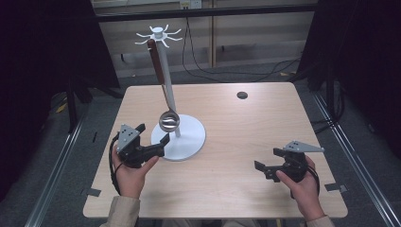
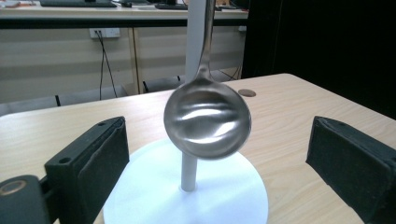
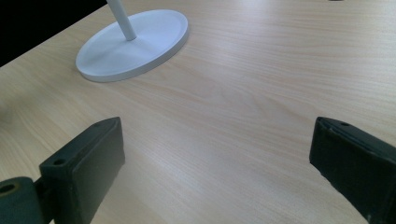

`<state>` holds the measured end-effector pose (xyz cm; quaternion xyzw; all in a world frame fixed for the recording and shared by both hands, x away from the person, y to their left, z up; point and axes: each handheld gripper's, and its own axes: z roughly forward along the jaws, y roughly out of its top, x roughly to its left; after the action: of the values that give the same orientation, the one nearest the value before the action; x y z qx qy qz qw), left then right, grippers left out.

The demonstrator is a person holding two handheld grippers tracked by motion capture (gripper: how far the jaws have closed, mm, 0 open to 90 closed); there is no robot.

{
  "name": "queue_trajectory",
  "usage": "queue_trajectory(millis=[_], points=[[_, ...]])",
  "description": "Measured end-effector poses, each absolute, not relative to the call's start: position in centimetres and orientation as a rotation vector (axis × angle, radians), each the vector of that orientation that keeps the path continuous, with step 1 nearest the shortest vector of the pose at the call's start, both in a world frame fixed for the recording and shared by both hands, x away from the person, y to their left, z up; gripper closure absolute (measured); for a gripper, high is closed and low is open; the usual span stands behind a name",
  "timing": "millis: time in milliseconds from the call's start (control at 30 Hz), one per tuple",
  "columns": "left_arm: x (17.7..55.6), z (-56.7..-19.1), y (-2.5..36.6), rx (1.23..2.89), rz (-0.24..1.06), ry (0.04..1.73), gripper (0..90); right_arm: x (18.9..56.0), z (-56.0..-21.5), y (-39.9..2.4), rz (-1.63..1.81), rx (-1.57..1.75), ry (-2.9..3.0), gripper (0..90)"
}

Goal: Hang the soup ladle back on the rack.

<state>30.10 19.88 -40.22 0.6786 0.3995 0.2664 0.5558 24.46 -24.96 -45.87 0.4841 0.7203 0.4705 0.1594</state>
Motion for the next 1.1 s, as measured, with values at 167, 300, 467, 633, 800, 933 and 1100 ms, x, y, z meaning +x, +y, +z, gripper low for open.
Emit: queue_trajectory(millis=[167, 300, 467, 633, 800, 933, 1100], points=[[29.9, -40.9, 20.0, 1.629, 0.628, 0.944, 4.6, 24.4, -45.9, -25.0, 1.341, 1.379, 2.058, 2.7], [29.7, -41.8, 20.0, 1.63, 0.602, 0.953, 4.3, 24.4, -45.8, -25.0, 1.339, 1.382, 2.056, 2.7], [29.5, -42.6, 20.0, 1.657, 0.593, 0.957, 4.3, 24.4, -45.8, -25.0, 1.34, 1.381, 2.056, 2.7], [29.4, -43.5, 20.3, 1.671, 0.578, 0.969, 4.3, 24.4, -45.8, -24.9, 1.337, 1.38, 2.055, 2.7], [29.4, -44.2, 20.5, 1.695, 0.58, 0.98, 4.4, 24.4, -45.9, -24.9, 1.337, 1.383, 2.06, 2.7], [29.4, -44.7, 20.5, 1.699, 0.575, 0.989, 4.4, 24.4, -46.0, -24.9, 1.333, 1.378, 2.062, 2.7], [29.3, -45.1, 20.6, 1.699, 0.56, 0.999, 4.4, 24.4, -46.0, -24.9, 1.334, 1.376, 2.066, 2.7]])
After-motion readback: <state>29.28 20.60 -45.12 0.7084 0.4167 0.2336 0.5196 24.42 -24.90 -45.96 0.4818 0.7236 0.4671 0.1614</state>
